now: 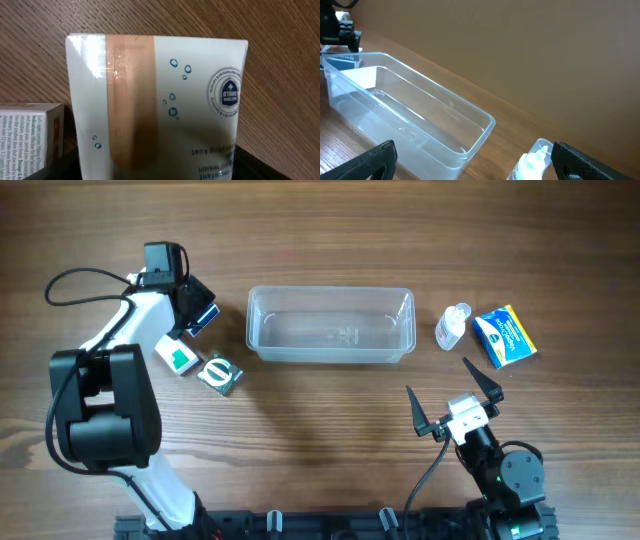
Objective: Pack container
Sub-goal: 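Close the left gripper on the Hansaplast box and lift it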
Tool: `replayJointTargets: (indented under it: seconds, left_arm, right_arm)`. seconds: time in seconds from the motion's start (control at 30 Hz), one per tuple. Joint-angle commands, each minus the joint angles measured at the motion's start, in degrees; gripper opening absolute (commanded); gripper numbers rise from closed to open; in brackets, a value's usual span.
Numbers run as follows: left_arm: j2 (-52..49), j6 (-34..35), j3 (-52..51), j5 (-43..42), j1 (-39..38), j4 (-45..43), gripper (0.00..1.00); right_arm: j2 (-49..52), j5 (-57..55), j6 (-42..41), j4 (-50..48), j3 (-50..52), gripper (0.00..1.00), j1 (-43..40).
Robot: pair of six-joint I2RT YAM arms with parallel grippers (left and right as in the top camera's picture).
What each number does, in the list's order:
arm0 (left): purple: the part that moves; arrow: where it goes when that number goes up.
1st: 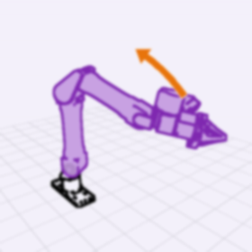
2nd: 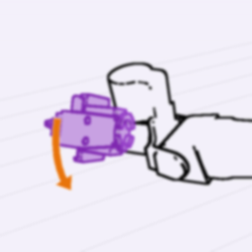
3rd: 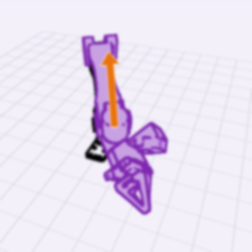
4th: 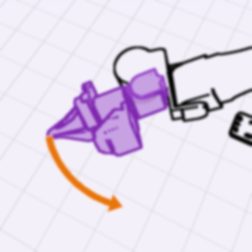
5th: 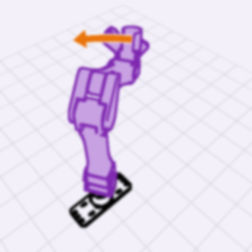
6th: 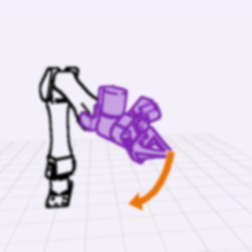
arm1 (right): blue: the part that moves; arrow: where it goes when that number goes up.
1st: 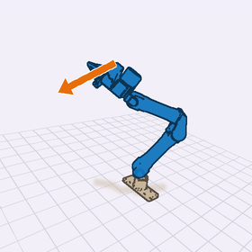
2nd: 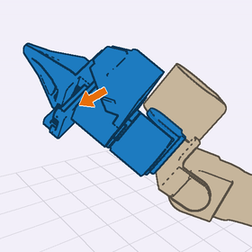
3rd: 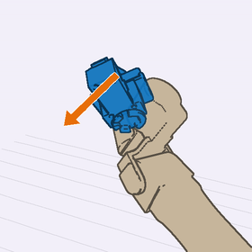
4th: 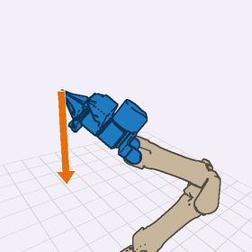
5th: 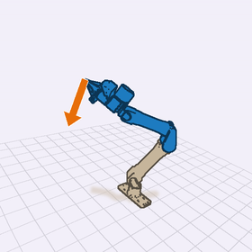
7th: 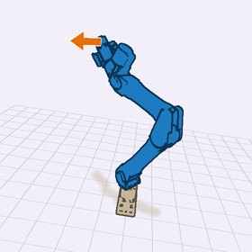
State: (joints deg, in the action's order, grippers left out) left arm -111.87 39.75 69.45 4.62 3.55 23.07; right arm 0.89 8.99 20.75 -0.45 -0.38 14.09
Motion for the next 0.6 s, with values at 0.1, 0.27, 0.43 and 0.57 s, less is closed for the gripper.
replayJointTargets:
  seconds: [0.1,0.27,0.43,0.57]
  left_arm:
    - [0.07,-2.12,-0.22,-0.11,0.11,0.24,0.72]
    - [2.08,-8.20,-0.11,-0.11,0.09,0.26,0.72]
    - [5.05,-9.79,-0.11,-0.13,0.09,0.28,0.71]
    - [7.39,-10.97,-0.11,-0.15,0.09,0.26,0.68]
  right_arm:
    - [-0.46,1.11,0.26,-0.33,0.09,1.00,-0.28]
    - [-0.46,1.11,0.28,-0.33,0.09,1.00,-0.28]
    - [-0.46,1.11,0.26,-0.33,0.09,1.00,-0.28]
    - [-0.46,1.11,0.26,-0.33,0.09,1.00,-0.28]
